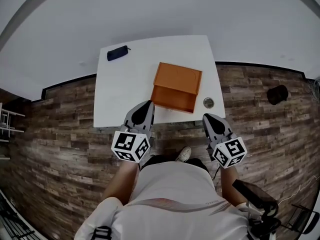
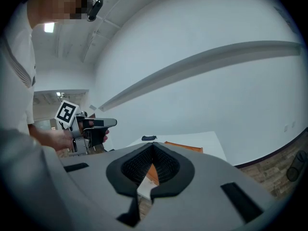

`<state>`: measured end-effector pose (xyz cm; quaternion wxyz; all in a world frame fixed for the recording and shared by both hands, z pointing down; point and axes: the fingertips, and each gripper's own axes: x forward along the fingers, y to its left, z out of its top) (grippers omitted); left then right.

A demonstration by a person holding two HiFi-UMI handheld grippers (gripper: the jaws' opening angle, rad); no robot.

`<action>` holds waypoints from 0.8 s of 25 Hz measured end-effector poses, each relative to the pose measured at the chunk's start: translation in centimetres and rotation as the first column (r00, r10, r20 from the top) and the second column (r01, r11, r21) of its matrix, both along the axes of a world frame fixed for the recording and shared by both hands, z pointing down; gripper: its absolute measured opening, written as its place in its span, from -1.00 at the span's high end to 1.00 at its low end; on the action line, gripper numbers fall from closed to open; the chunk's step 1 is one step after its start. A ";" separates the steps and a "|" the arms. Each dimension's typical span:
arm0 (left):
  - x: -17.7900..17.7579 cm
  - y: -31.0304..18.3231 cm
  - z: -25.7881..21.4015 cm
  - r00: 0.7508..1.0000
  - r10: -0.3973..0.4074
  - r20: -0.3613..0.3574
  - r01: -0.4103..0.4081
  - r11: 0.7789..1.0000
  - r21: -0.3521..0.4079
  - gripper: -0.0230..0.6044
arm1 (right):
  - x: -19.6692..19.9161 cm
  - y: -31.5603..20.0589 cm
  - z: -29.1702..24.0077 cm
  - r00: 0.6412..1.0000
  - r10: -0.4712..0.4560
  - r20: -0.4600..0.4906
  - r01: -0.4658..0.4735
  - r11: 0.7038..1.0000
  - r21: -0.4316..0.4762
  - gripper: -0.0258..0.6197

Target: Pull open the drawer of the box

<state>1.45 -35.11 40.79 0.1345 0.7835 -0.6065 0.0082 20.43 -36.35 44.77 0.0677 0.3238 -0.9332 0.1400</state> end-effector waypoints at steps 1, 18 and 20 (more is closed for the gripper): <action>-0.4 0.5 -0.6 1.000 0.003 0.005 -0.003 1.000 0.020 0.89 | -0.4 0.4 -0.3 1.000 0.000 -0.001 0.000 1.000 0.005 0.92; -10.7 13.3 -3.1 0.992 0.127 0.004 -0.126 0.987 0.094 0.89 | -9.2 13.3 -4.2 0.987 0.151 -0.057 -0.143 0.982 0.123 0.92; -10.8 14.9 -3.0 0.990 0.144 -0.002 -0.144 0.985 0.095 0.89 | -9.2 14.9 -4.3 0.984 0.169 -0.056 -0.162 0.979 0.121 0.92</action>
